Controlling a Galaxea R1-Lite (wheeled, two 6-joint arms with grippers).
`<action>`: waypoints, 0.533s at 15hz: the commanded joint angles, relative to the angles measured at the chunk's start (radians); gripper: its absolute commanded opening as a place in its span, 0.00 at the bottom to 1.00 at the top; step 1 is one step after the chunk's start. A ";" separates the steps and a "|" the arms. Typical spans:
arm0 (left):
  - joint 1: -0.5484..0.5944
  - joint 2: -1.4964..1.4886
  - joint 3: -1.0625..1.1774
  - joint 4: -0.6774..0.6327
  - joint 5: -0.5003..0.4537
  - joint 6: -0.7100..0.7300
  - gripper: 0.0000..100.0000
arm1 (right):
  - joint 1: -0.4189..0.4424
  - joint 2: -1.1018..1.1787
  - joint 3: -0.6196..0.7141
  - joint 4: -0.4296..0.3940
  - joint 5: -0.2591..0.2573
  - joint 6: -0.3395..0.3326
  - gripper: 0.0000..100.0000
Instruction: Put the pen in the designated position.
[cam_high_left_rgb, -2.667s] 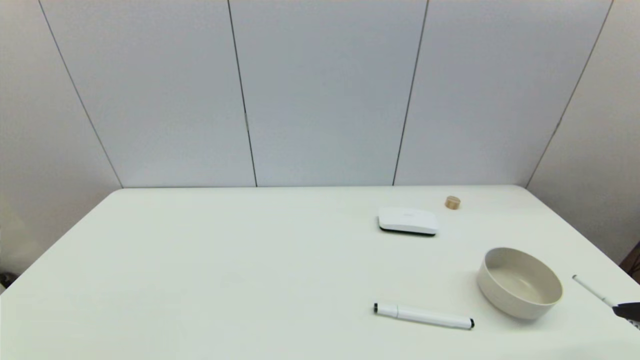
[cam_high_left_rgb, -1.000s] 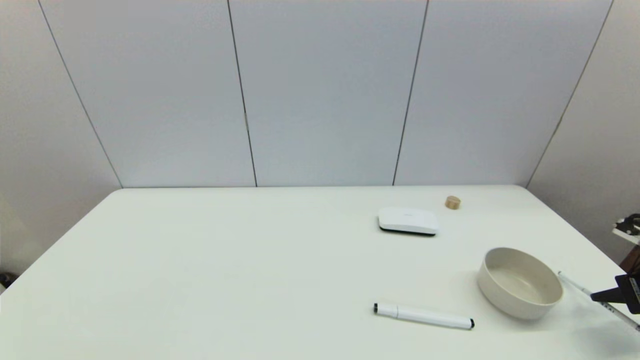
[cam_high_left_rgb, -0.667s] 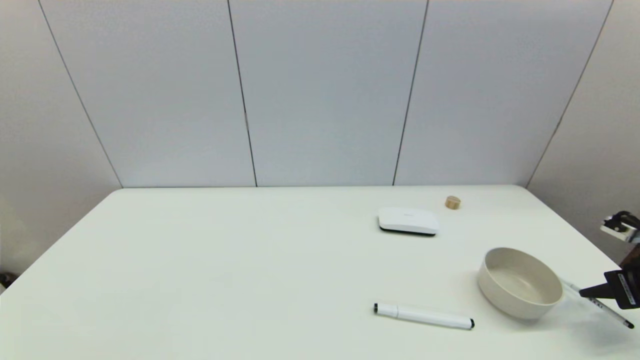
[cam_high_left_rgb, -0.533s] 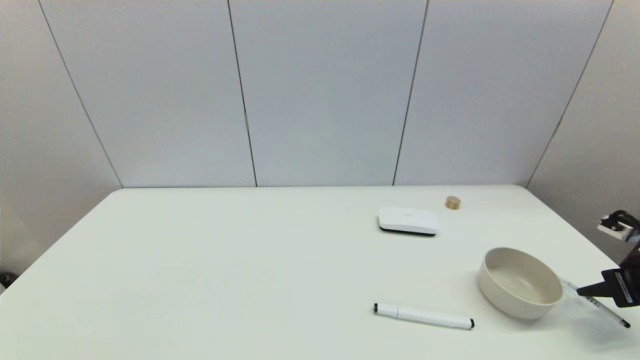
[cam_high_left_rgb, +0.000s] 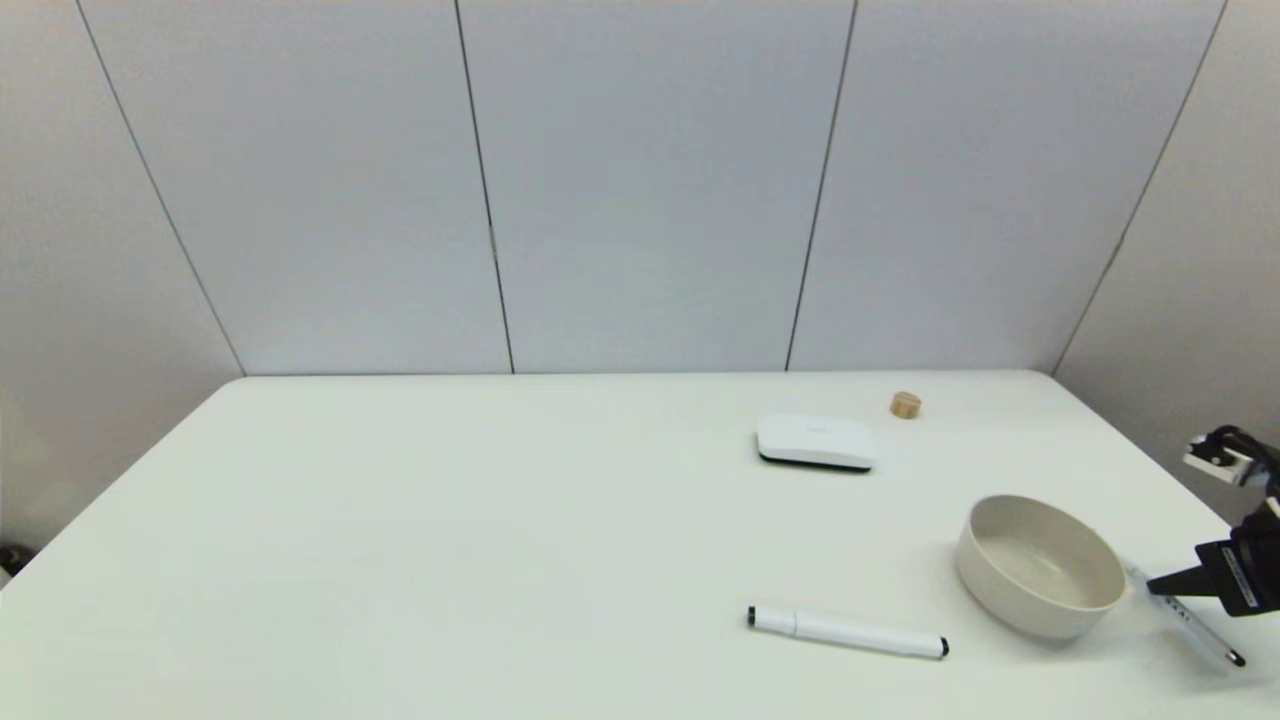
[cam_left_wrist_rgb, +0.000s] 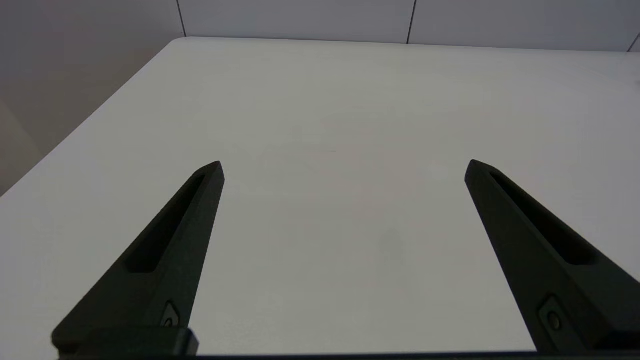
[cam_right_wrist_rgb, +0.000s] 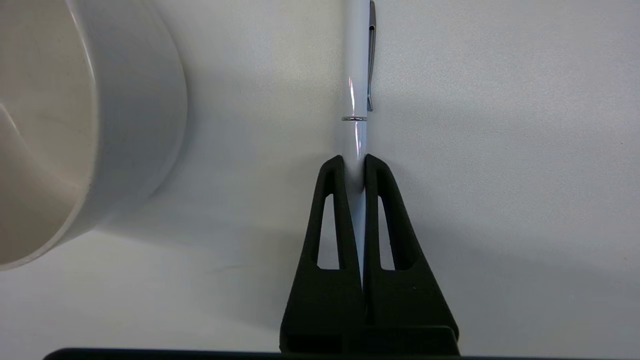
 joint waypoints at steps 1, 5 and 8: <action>0.000 0.000 0.002 0.000 0.000 -0.001 1.00 | 0.000 0.003 -0.001 0.002 0.002 -0.007 1.00; 0.000 0.000 0.002 0.000 0.000 -0.001 1.00 | 0.001 0.000 -0.001 0.002 0.002 -0.008 1.00; 0.000 0.000 0.000 0.000 0.000 -0.001 1.00 | -0.009 -0.011 -0.021 -0.001 -0.003 -0.007 1.00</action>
